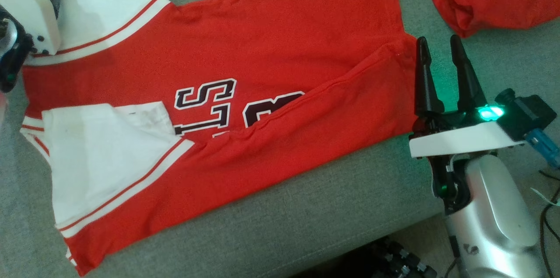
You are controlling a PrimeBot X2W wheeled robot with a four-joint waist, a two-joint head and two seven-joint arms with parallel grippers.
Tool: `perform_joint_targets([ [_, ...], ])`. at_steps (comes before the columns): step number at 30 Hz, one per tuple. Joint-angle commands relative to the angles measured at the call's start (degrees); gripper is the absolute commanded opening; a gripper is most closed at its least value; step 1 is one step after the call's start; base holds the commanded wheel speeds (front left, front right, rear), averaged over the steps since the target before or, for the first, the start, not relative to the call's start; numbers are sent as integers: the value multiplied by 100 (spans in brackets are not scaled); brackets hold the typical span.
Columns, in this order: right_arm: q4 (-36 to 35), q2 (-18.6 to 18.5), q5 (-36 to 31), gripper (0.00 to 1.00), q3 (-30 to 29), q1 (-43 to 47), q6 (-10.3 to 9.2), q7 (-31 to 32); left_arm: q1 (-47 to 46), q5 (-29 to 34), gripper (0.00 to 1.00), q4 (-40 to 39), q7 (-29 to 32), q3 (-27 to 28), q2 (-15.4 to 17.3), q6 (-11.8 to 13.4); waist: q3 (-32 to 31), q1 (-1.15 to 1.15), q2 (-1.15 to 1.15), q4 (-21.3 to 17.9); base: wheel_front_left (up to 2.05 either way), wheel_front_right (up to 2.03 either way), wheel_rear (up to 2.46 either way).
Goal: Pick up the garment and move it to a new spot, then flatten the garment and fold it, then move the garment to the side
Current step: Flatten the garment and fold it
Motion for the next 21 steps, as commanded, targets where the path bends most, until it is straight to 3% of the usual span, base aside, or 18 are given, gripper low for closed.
perform_joint_targets([
  [1,-119,-27,75,100,120,-31,-5,-69,-146,-92,100,-19,-1,9,279,11,6,0,0,-7,0,0,0],
  [3,-60,-27,41,100,105,-41,-5,-71,-136,-253,100,19,49,-165,278,11,-1,0,0,-2,0,0,0],
  [4,-39,-27,24,100,94,-51,-5,-71,-124,-356,75,16,92,-257,276,11,-9,0,0,2,0,0,0],
  [5,-22,-27,14,100,81,-65,-5,-71,-120,-445,34,8,111,-340,288,11,-19,0,0,7,0,0,0],
  [6,-9,-27,8,100,66,-81,-5,-71,-116,-518,0,0,107,-418,306,11,-37,0,0,15,0,0,0],
  [11,47,-27,-52,100,-68,-98,-5,-72,-146,-664,0,43,-408,-626,318,10,-239,0,0,154,0,0,0],
  [21,152,-27,-730,100,-556,-141,-5,172,-20,-396,0,29,-2265,-774,-142,20,-840,0,0,793,0,0,0],
])
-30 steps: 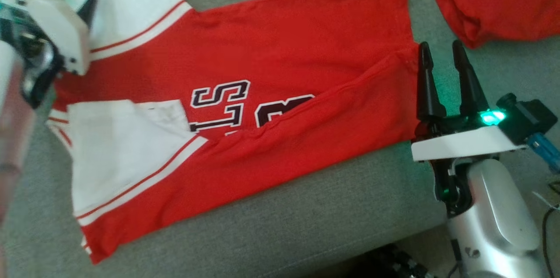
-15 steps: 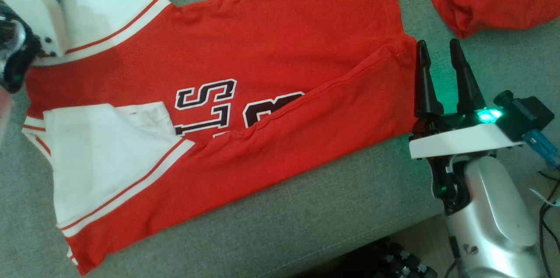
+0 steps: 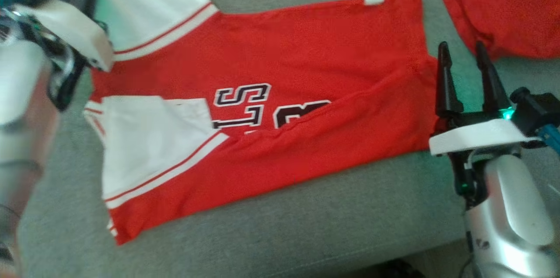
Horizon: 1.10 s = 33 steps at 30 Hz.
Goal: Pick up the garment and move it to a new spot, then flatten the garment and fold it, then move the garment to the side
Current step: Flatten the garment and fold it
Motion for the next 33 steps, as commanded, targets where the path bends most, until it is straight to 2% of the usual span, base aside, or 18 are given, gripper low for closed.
perform_joint_targets([
  [1,-186,-28,-104,100,45,-133,-5,45,-32,38,0,-146,-110,124,210,18,-239,1,0,282,0,0,0],
  [5,-380,-28,-517,100,-232,-298,-5,519,290,96,0,-491,-520,-18,114,17,-423,1,0,629,0,0,0],
  [9,-407,-28,-849,100,-530,-614,-5,1175,610,117,0,-1016,-651,-107,93,97,-512,1,0,941,0,0,0],
  [12,-181,-28,-962,100,-786,-941,-5,1657,811,145,0,-1499,-609,-188,112,201,-514,1,0,1125,0,0,0],
  [17,582,-111,-1422,100,-1166,-1457,-5,2275,1066,166,0,-2267,-420,-298,184,382,-461,1,0,1341,0,0,0],
  [23,1585,-198,-1943,100,-1775,-1962,-5,2479,1191,160,0,-2907,-194,-355,284,538,-346,1,0,1469,0,0,0],
  [32,2697,-220,-2511,100,-2020,-2529,-5,2219,1218,135,0,-3385,-21,-352,431,652,-141,1,0,1449,0,0,0],
  [33,2817,-244,-2563,24,-1998,-2589,-5,2207,1202,134,0,-3391,-11,-344,450,654,-125,1,0,1438,0,0,0],
])
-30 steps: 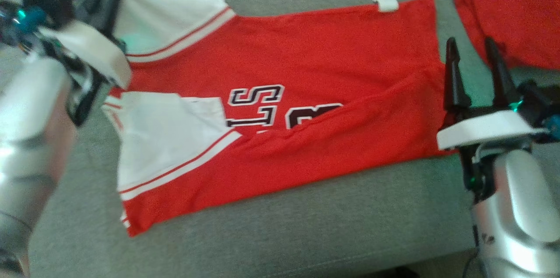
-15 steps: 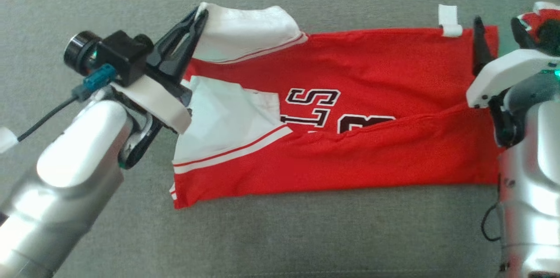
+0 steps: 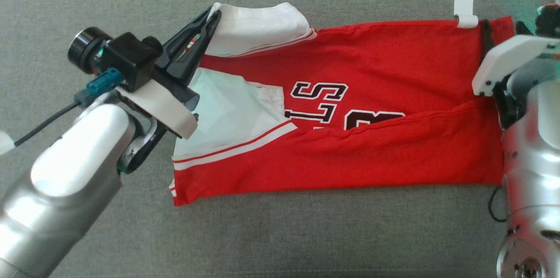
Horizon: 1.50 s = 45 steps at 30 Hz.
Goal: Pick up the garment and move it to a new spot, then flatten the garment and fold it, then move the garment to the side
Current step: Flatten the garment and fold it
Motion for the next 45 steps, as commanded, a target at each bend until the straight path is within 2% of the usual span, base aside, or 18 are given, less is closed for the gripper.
perform_joint_targets([
  [1,60,-67,-123,0,181,-229,-5,-71,-177,-9,0,-165,21,289,283,43,30,0,0,-27,0,0,0],
  [8,420,-131,63,0,581,-782,-5,-603,-356,-123,0,85,-10,476,348,79,-61,0,0,-197,0,0,0],
  [16,500,-223,1111,0,1684,-1583,-5,-1290,-1052,-36,0,936,-142,712,510,-64,-59,0,0,-510,0,0,0],
  [21,506,-329,1800,0,2279,-1943,-5,-1485,-1720,51,0,1630,-378,801,378,-229,40,0,0,-638,0,0,0],
  [28,665,-524,2474,0,2676,-2225,-5,-1787,-2398,233,0,2471,-951,923,-87,-152,72,0,0,-600,0,0,0],
  [36,919,-859,3040,0,3233,-1830,-5,-1927,-1933,384,0,2812,-1113,622,-383,-380,-171,0,0,-386,0,0,0],
  [45,1028,-1343,3477,0,4042,-1133,-5,-1867,-898,391,0,2220,-1134,384,-145,-501,-519,0,0,-173,0,0,0],
])
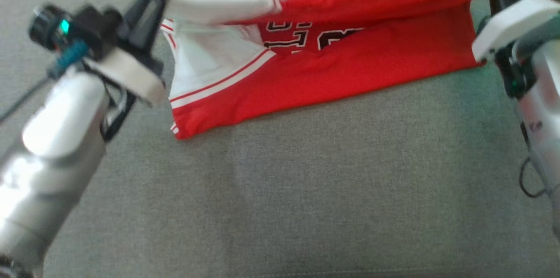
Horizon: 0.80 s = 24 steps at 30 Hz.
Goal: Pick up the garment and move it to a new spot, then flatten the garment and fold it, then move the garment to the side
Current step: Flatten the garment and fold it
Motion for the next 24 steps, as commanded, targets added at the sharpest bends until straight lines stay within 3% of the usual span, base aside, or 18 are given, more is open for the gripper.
perform_joint_targets([
  [1,-176,-154,125,0,292,111,-5,66,49,7,0,-288,-23,84,373,-39,-113,1,0,88,0,0,0],
  [13,-221,-1163,283,0,1847,628,-5,655,1036,-385,0,-1501,1034,-549,940,-110,-271,1,0,229,0,0,0],
  [17,-265,-1347,300,0,2323,601,-5,738,1150,-546,0,-1666,1528,-769,1071,-120,-175,1,0,244,0,0,0],
  [24,-244,-1525,471,0,2884,443,-5,818,1017,-492,0,-1674,1628,-856,1109,-123,-31,1,0,245,0,0,0],
])
